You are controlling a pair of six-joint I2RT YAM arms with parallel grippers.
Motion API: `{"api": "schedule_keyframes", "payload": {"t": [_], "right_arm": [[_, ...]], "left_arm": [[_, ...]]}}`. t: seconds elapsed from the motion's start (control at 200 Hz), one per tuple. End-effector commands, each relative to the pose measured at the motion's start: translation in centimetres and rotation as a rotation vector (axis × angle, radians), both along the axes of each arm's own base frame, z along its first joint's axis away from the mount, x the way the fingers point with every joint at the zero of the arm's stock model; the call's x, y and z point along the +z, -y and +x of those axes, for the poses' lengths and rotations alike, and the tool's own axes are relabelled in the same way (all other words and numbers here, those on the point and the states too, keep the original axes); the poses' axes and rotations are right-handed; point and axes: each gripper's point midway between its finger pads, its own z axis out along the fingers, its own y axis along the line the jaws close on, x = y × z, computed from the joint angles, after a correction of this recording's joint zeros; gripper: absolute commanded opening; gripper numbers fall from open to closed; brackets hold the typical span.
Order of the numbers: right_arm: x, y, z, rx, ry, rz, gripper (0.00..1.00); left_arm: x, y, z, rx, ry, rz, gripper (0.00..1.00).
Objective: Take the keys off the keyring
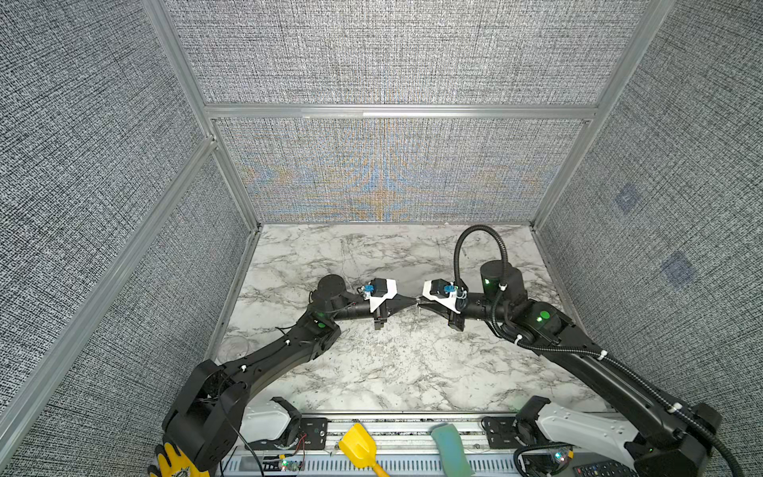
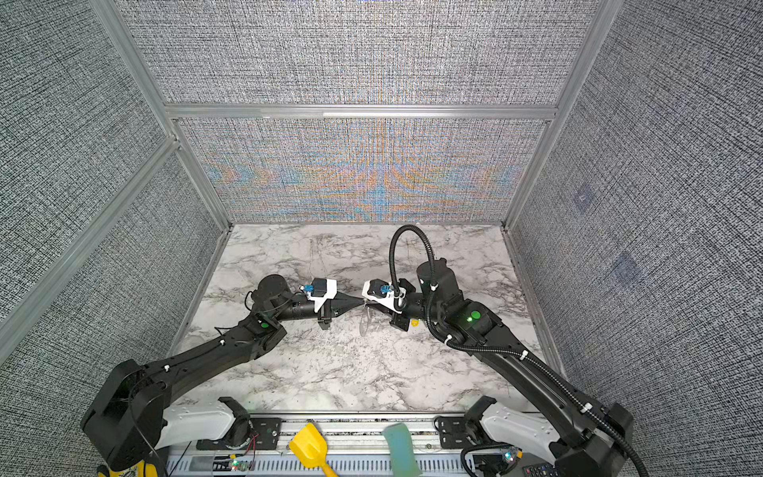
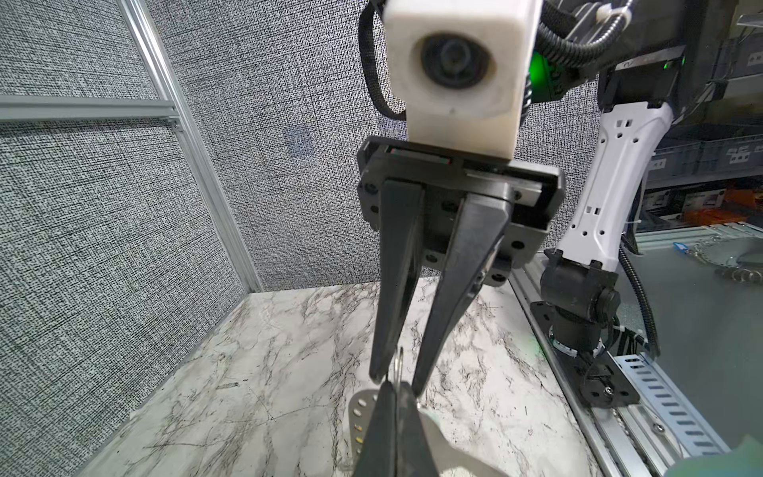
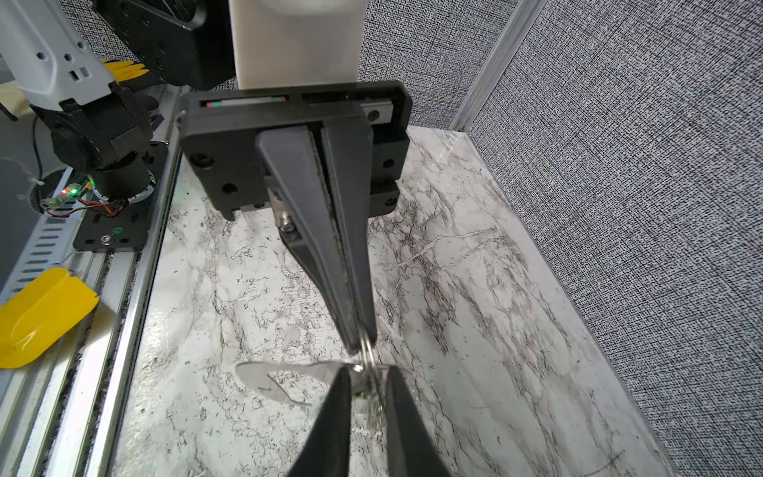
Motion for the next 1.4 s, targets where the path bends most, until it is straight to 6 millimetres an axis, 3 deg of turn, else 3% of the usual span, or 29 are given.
{"api": "schedule_keyframes", "payload": {"t": [0.0, 0.485, 0.55, 0.63, 0.71, 0.906, 1.396], "right_arm": [[1.0, -0.2, 0.0, 0.009, 0.023, 0.027, 0.18], [1.0, -0.2, 0.1, 0.009, 0.018, 0.028, 0.0], [0.8, 0.0, 0.2, -0.003, 0.006, 0.011, 0.0], [0.3, 0.3, 0.4, -0.021, -0.023, -0.022, 0.0], [-0.1, 0.4, 0.7, -0.036, -0.055, -0.062, 0.0], [-0.8, 0.3, 1.1, -0.046, -0.145, -0.135, 0.0], [-1.8, -0.1, 1.1, -0.041, -0.247, -0.187, 0.0]], "left_arm": [[0.5, -0.1, -0.2, -0.012, 0.022, -0.011, 0.0], [0.0, 0.0, 0.1, 0.004, 0.023, 0.014, 0.0], [-0.4, -0.1, 0.8, 0.053, 0.041, 0.053, 0.27], [-0.7, -0.6, 1.9, 0.132, 0.106, 0.122, 0.37], [-0.9, -1.1, 2.8, 0.191, 0.174, 0.199, 0.38], [-0.6, -1.7, 2.8, 0.195, 0.288, 0.315, 0.35], [-1.2, -0.4, 1.9, 0.17, 0.421, 0.417, 0.31]]}}
